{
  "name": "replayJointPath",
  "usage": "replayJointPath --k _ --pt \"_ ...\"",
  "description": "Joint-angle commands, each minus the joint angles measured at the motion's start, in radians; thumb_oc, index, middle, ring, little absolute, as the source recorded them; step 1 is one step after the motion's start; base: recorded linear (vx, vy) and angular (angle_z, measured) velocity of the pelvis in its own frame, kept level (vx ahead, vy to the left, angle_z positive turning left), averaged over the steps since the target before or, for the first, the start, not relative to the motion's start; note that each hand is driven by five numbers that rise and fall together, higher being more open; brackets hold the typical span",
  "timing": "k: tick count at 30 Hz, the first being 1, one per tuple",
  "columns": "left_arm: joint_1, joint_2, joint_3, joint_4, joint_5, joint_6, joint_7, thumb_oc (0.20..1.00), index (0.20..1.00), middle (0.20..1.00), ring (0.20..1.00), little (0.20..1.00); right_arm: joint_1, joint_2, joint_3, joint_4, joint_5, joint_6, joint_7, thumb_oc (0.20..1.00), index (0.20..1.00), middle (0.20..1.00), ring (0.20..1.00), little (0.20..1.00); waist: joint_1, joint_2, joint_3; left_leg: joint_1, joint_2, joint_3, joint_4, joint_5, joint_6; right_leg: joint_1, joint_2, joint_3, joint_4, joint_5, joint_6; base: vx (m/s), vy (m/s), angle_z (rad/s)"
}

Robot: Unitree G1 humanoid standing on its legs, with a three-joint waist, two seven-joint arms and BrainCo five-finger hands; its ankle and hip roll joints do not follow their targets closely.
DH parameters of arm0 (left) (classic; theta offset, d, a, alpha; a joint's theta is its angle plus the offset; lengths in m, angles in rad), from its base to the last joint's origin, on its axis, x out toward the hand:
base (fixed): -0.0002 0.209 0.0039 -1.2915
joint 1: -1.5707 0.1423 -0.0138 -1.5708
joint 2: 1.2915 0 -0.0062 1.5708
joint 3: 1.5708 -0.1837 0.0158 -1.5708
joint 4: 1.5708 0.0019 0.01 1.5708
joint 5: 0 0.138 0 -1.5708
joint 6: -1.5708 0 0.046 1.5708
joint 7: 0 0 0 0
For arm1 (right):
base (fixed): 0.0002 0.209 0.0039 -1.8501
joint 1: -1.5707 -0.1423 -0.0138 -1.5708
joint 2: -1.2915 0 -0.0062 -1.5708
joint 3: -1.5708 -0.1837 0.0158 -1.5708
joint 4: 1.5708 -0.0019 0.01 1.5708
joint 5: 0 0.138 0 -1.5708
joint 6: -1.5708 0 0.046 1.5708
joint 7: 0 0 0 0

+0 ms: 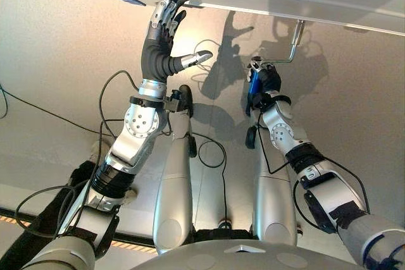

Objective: Raise the hospital bed

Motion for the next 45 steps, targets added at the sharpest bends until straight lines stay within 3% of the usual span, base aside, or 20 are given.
replayJointPath --k 1,7,30,37,45 --pt "-0.019 0.023 0.025 -0.149 -0.014 -0.054 -0.007 1.0 1.0 1.0 1.0 1.0 0.079 0.03 0.045 -0.085 0.019 -0.006 0.036 0.2 0.2 0.2 0.2 0.2 0.002 -0.02 -0.011 -0.033 -0.048 0.001 0.103 -0.08 0.046 0.063 0.001 0.007 -0.173 0.091 0.082 0.0 0.0 0.0" --pt "-0.026 -0.009 -0.003 -0.122 0.02 -0.038 0.001 1.0 1.0 1.0 1.0 1.0 0.143 0.015 0.057 -0.184 0.037 -0.004 0.072 0.2 0.2 0.2 0.2 0.2 0.005 -0.023 -0.011 -0.034 -0.049 -0.002 0.095 -0.075 0.048 0.066 -0.002 -0.005 -0.186 0.098 0.087 0.0 0.0 0.0" --pt "0.018 0.012 0.041 -0.129 0.041 -0.035 -0.016 1.0 1.0 1.0 1.0 1.0 0.316 -0.106 -0.015 -0.603 0.119 -0.061 0.169 0.2 0.2 0.2 0.2 0.2 -0.033 -0.016 -0.011 0.029 -0.032 0.027 0.044 -0.059 0.036 0.08 0.02 0.02 -0.193 0.096 0.091 0.0 -0.006 0.0" --pt "0.037 0.033 0.077 -0.15 0.028 -0.048 -0.023 1.0 1.0 1.0 1.0 1.0 0.33 -0.114 -0.09 -0.664 0.125 -0.109 0.159 0.2 0.2 0.2 0.2 0.2 -0.049 -0.032 -0.011 0.047 -0.023 0.042 0.035 -0.061 0.032 0.076 0.035 0.044 -0.183 0.091 0.086 0.0 -0.045 -0.09" --pt "0.039 0.028 0.099 -0.168 0.017 -0.05 -0.03 1.0 1.0 1.0 1.0 1.0 0.355 -0.116 -0.283 -0.675 0.144 -0.206 0.098 0.2 0.2 0.2 0.2 0.2 -0.071 -0.041 -0.011 0.054 -0.01 0.047 0.009 -0.056 0.022 0.051 0.057 0.047 -0.165 0.08 0.081 -0.01 -0.041 -0.05"
